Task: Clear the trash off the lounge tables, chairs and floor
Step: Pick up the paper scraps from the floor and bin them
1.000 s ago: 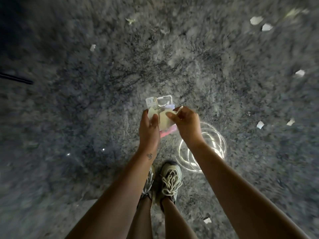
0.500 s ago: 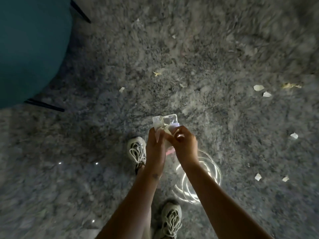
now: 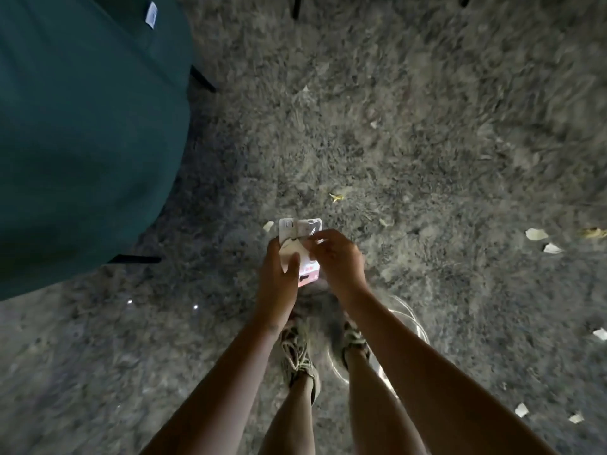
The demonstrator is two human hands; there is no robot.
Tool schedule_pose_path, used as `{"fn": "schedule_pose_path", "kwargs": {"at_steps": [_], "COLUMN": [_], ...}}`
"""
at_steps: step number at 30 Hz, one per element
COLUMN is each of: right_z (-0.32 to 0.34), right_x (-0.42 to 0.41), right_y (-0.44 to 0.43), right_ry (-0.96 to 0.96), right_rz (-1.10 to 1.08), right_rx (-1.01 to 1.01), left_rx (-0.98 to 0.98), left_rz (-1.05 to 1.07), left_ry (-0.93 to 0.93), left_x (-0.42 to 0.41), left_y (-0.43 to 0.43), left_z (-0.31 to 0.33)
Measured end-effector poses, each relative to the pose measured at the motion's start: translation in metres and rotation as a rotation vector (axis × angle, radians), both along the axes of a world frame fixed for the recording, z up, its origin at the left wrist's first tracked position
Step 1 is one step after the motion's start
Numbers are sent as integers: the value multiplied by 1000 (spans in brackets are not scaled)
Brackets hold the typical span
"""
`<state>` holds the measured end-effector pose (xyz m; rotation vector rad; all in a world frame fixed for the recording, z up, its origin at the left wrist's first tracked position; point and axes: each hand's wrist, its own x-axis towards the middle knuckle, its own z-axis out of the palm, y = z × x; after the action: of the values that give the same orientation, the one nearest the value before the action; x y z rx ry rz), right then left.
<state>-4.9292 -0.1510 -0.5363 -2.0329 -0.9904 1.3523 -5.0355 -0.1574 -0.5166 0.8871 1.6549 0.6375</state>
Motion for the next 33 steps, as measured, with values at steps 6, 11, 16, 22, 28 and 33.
{"fn": "schedule_pose_path", "kwargs": {"at_steps": [6,11,16,22,28,33], "right_z": [-36,-85,-164,-288,-353,-352], "right_x": [16,24,11,-42,-90,-85], "right_y": [42,72,97,106,106,110], "right_ry": [-123,-121,-223,-285,-380,-341], "right_rz": [-58,88,417,764,931,835], "right_rx": [-51,-207,-238,-104,77,118], "left_rx": [-17,-50,-21,85,32,67], "left_rz": [72,194,156,-12,-77,-168], "left_ry": [202,256,328,542,638,648], "left_x": [-12,-36,-50,-73,-103,-107], "left_y": [47,74,87,71,59,65], "left_z": [-18,-54,-113,-194,-242,-244]}}
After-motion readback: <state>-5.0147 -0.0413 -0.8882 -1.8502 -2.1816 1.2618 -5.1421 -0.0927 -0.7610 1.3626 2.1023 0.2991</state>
